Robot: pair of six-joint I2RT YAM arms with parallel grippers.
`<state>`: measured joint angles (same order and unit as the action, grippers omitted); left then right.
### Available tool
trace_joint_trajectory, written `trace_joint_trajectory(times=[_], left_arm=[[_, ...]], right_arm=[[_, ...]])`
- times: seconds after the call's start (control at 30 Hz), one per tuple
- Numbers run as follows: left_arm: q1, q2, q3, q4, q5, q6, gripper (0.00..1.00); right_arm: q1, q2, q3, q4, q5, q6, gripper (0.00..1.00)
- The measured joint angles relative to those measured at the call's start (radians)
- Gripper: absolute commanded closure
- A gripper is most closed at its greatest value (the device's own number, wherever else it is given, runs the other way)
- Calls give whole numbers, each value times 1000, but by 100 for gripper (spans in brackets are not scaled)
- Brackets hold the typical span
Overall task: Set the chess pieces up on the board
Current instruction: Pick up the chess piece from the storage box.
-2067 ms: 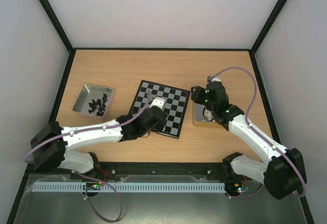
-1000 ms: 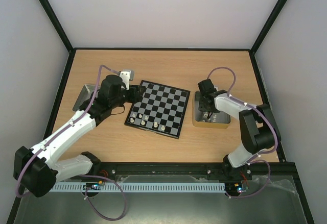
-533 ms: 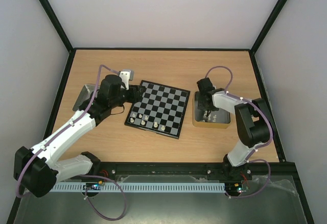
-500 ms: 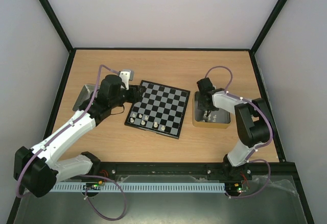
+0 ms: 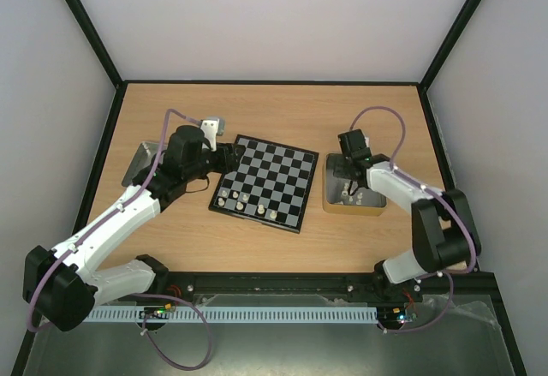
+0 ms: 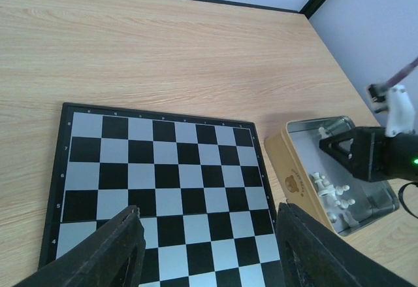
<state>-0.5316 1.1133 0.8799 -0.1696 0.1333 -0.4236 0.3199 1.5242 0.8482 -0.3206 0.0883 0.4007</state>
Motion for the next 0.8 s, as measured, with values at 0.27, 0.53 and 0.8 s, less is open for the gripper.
trace_joint_trajectory(times=[0.27, 0.53, 0.8], left_arm=[[3, 1, 3, 26, 80, -78, 38], [5, 80, 75, 133, 317, -211, 34], [5, 172, 137, 248, 550, -331, 35]], right_arm=[[0, -309, -86, 127, -180, 7, 86], [84, -505, -125, 353, -594, 19, 83], [157, -510, -125, 448, -856, 6, 83]])
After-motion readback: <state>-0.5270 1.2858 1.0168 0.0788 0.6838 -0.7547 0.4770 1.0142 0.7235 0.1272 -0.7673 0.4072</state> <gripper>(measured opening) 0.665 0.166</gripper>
